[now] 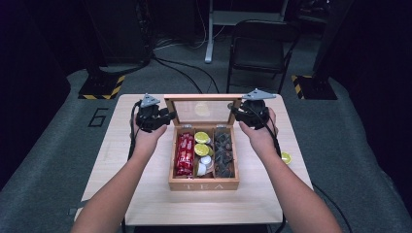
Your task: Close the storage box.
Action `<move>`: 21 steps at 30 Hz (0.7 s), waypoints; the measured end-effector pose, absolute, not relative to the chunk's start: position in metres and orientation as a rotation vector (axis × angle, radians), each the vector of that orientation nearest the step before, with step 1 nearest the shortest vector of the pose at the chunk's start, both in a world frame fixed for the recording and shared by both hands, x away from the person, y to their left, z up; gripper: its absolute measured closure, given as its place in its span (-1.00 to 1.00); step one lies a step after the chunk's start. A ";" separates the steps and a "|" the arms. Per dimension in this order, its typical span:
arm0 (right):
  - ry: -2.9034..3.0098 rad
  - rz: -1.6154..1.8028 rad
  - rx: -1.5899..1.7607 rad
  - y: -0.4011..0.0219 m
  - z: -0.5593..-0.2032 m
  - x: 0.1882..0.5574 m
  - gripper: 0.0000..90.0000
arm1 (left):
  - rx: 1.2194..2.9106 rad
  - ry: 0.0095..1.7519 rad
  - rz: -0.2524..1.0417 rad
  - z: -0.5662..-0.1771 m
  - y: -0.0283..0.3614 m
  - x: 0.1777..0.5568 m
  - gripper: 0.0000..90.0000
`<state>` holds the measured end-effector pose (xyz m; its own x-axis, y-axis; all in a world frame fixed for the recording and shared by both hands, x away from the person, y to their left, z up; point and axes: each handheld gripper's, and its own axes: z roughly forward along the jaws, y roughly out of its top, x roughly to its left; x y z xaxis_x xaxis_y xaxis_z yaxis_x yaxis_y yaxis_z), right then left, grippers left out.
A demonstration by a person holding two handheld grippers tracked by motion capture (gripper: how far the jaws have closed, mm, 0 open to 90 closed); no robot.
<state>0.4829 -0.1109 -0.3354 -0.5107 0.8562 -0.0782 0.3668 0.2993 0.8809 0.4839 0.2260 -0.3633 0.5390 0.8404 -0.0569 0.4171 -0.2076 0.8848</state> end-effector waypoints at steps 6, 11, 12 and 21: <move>2.021 1.155 1.094 -0.111 -0.337 0.478 0.42 | 1.803 1.005 0.558 -0.349 0.229 0.472 0.39; 2.026 1.164 1.088 -0.112 -0.339 0.472 0.41 | 1.815 0.974 0.575 -0.341 0.229 0.461 0.39; 2.028 1.169 1.094 -0.113 -0.340 0.470 0.40 | 1.814 0.968 0.573 -0.340 0.229 0.458 0.38; 2.035 1.193 1.065 -0.117 -0.352 0.450 0.38 | 1.845 0.922 0.559 -0.344 0.231 0.437 0.33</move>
<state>0.4499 -0.1169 -0.3525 -0.5373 0.8411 -0.0622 0.3561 0.2931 0.8873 0.4366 0.2314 -0.3441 0.6086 0.7933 -0.0171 0.3513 -0.2501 0.9022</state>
